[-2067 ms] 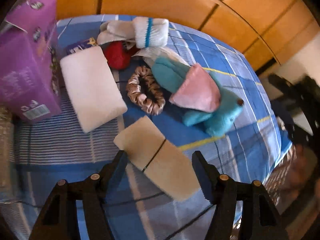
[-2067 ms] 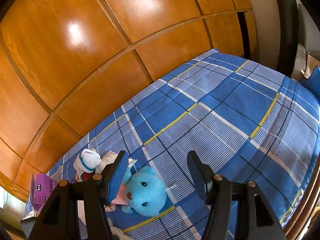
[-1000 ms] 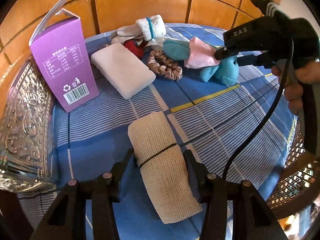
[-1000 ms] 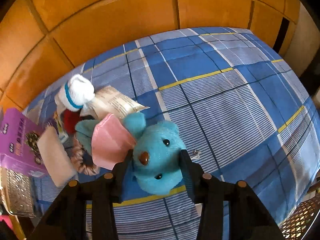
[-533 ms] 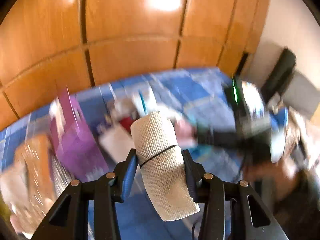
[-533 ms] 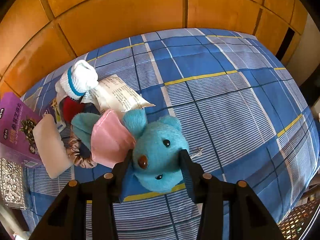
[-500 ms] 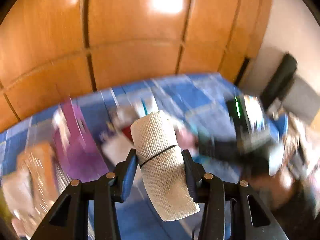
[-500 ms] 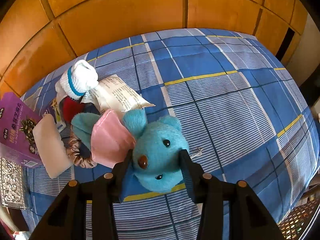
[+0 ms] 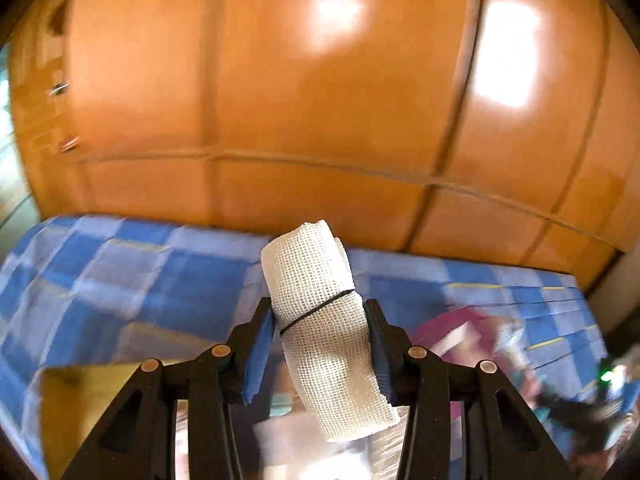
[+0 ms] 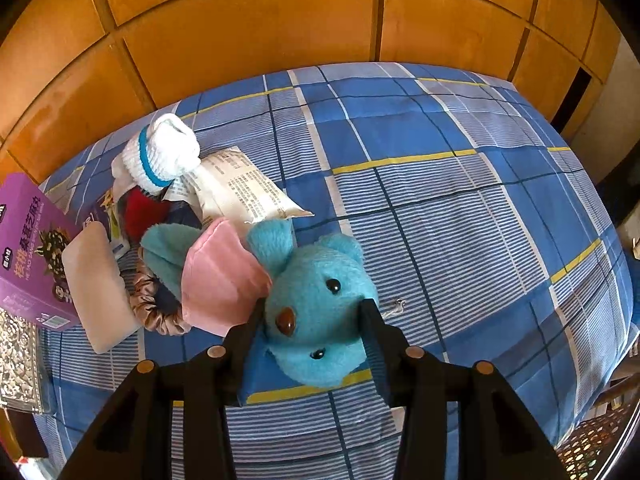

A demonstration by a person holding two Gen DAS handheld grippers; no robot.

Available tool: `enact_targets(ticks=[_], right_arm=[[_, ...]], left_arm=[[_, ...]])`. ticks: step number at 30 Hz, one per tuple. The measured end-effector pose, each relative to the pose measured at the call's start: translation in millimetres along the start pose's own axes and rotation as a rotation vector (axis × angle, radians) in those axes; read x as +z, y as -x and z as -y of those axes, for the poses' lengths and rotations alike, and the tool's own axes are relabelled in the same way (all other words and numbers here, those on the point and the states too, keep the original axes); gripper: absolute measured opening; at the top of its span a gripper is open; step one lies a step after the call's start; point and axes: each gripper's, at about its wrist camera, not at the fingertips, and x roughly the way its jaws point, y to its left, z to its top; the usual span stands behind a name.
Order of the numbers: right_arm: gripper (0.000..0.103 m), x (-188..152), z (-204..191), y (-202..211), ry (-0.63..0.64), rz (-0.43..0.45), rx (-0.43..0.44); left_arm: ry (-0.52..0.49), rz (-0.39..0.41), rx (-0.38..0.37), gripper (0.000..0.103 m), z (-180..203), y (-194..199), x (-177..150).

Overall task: Organize soft objects
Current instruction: 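Carry the tan bandage roll onto the gold tray and open the left tool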

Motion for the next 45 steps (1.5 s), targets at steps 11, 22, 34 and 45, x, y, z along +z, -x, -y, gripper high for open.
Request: enact_targets(ticks=[11,22,34,45], right_arm=[[0.045,-3,-10,3,0.054,0.017,-0.045],[0.044,-8,-29,5,0.172,0.056,-0.131],[0.043,-11,-33,6,0.204,0.071,-0.159],[0.039,-28,-49,44,0.227,0.203,-0.157]], left_arm=[[0.258,-0.084,0.155,0.046,-160,44,-108],[0.287,-0.161,0.203,0.058,-193,-7,-123],[0.233,-0.098,0.182,0.085,-166,14,-131],[0.102,-0.100,0.086,0.085,-112,52,-172]])
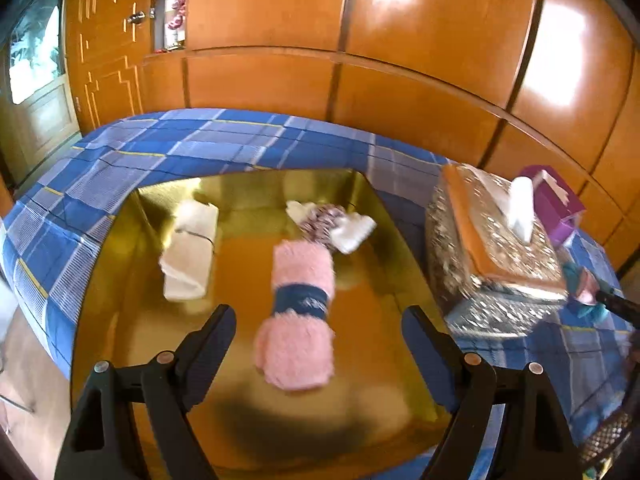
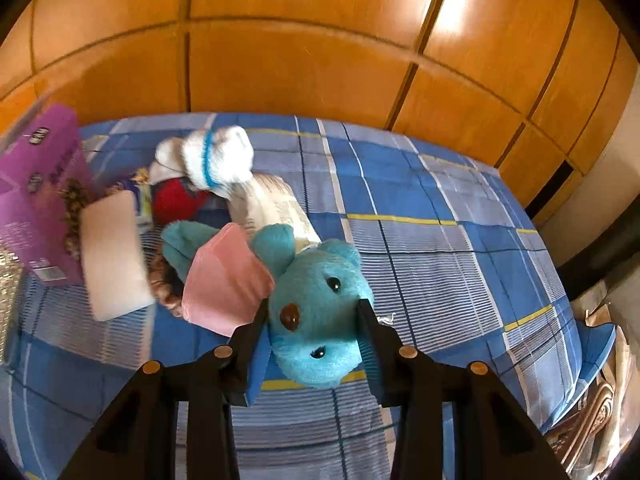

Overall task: Organize soft objects
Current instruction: 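Carry the tan bandage roll onto the gold tray and open the left tool, then carry the blue teddy bear onto the gold tray and open the right tool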

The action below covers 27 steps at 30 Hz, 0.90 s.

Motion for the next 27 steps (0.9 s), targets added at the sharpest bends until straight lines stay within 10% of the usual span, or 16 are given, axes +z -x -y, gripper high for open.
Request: enact_targets(ticks=[8,15,27], right_arm=[[0.039,-12,9,33,-0.076,0.036,0.059],[0.039,2,52,28,-0.391,-0.035,0.290],[0.039,119,-7,66,-0.388,0.093,0.412]], left_arm=[[-0.010,0.030,-0.026,0.085,7,18,-7],[-0.020,0.039,-0.043,0.085,7,29,-12],[-0.012,0.054,-0.004,0.085,-10,39,-16]])
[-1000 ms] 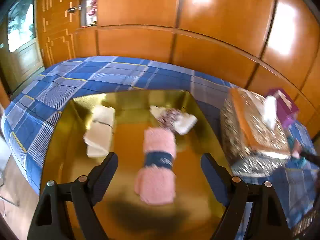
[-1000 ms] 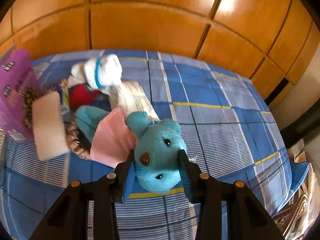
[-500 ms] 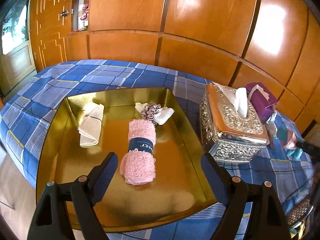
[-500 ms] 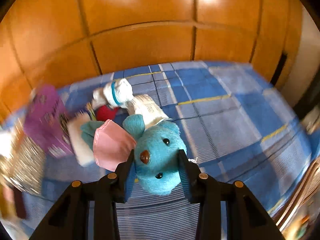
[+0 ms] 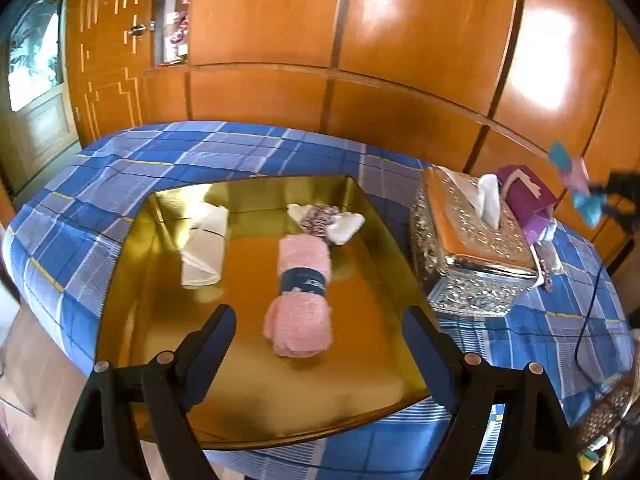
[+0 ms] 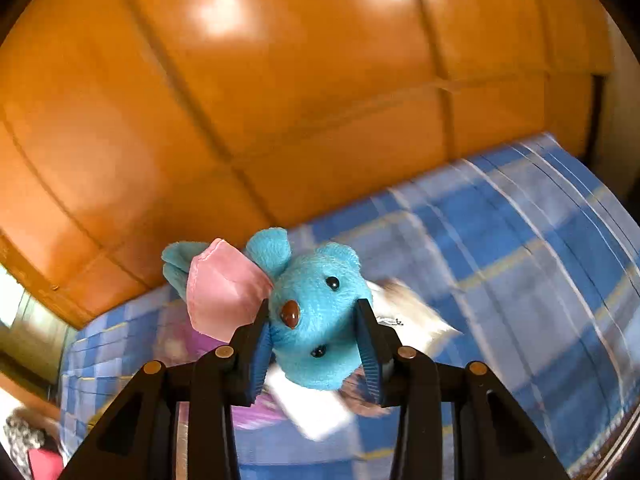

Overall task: Organize soft objects
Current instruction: 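Carry the blue teddy bear onto the gold tray and open the right tool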

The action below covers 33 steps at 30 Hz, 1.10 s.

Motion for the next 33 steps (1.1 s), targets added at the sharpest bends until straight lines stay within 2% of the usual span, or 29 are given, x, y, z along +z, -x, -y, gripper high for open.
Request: enact_targets(ticks=[4,7,12,16,18,21,25,26,30,33], right_arm=[[0.039,5,-74,-4,0.113,0.006,0.092],[0.039,-8,-135,-6,0.217,-0.005,0.185],[0.039,-59,-221,-7,0.422,-0.059,0.324],[0.039,-113,-273,-19,0.549,-0.148,0.402],[0.039,-142,-293,-31,0.588,-0.200,0.406],[0.039,-176,-313,-54,0.594,-0.271,0.370],[0.042,-204,-324,-94,0.503,-0.371,0.303],[0.045,-212,-327,-103,0.487,-0.401,0.310],[0.050,-238,-341,-115,0.493,-0.499,0.352],[0.060,-249,-347,-104,0.569,-0.484,0.377]], left_arm=[[0.031,0.002,0.031,0.085,-16,4,-2],[0.059,0.000,0.058,0.085,-31,6,-5],[0.112,0.003,0.116,0.085,-54,11,-8],[0.185,0.023,0.163,0.085,-75,17,-10],[0.214,0.035,0.183,0.086,-84,20,-10],[0.242,0.045,0.194,0.089,-92,22,-11],[0.250,0.036,0.179,0.089,-92,20,-12],[0.245,0.037,0.176,0.089,-92,19,-12],[0.229,0.046,0.181,0.089,-90,19,-12],[0.223,0.050,0.192,0.089,-91,18,-12]])
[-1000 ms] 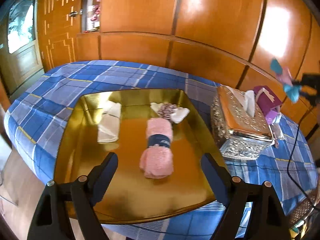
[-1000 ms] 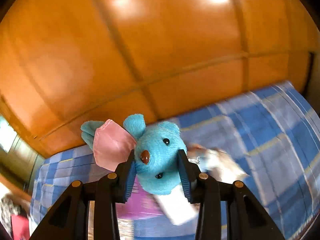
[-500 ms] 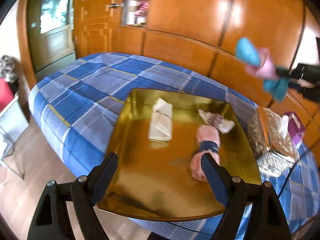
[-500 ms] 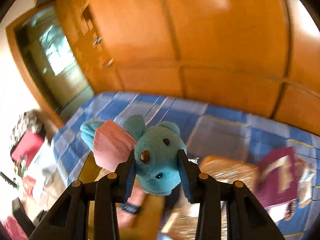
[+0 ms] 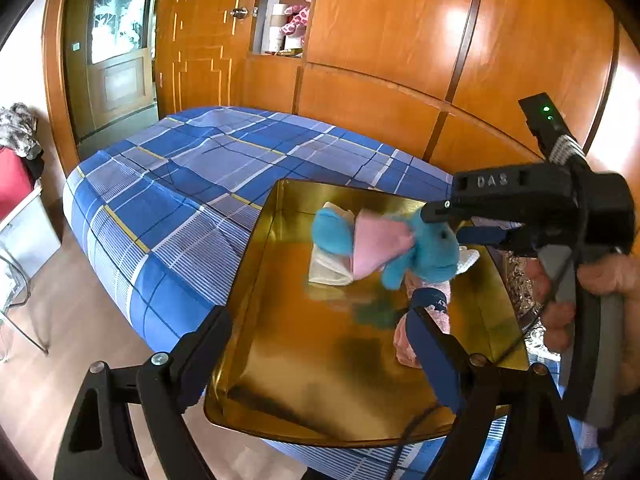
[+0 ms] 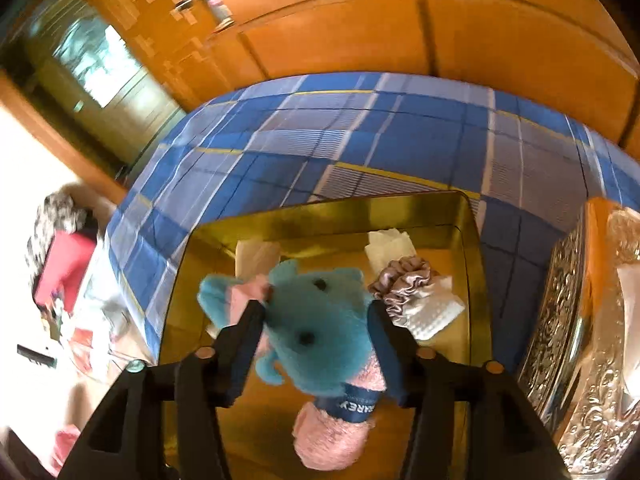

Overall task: Organize soft objects
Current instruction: 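Carry the blue teddy bear onto the gold tray and open the right tool, then lift the right tool away from the gold tray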

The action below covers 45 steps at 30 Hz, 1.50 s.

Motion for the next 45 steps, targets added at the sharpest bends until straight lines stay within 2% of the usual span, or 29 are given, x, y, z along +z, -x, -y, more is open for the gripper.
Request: enact_targets(ticks=[2,7,12,15,18,25,35,45], right_arm=[[0.069,-7,-6,7,0.053,0.030,-0.012],[0.083,-27,-17,33,0.191,0.136,-0.090],[0.083,-50,-25,63,0.317,0.277,-0.221],[0.083,-67,-28,89,0.375,0.411,-0.329],[0.083,-79,-24,110,0.376,0.505,-0.361],[0.083,-93,6,125,0.296,0.475,-0.375],[0.083,-109,44,172,0.214,0.553,-0.374],[0.083,-115,88,206,0.151,0.598,-0.446]], left_arm=[[0.003,-0.001,0.010,0.089,-1,-1,0],[-0.004,0.018,0.026,0.089,1,4,0],[-0.033,0.043,0.030,0.089,8,11,0],[-0.057,0.068,0.030,0.089,14,17,0],[-0.086,0.092,0.026,0.090,21,23,-1],[-0.170,0.146,0.020,0.092,44,39,-5],[-0.303,0.181,0.018,0.092,79,50,-18],[-0.394,0.174,0.008,0.092,107,54,-31]])
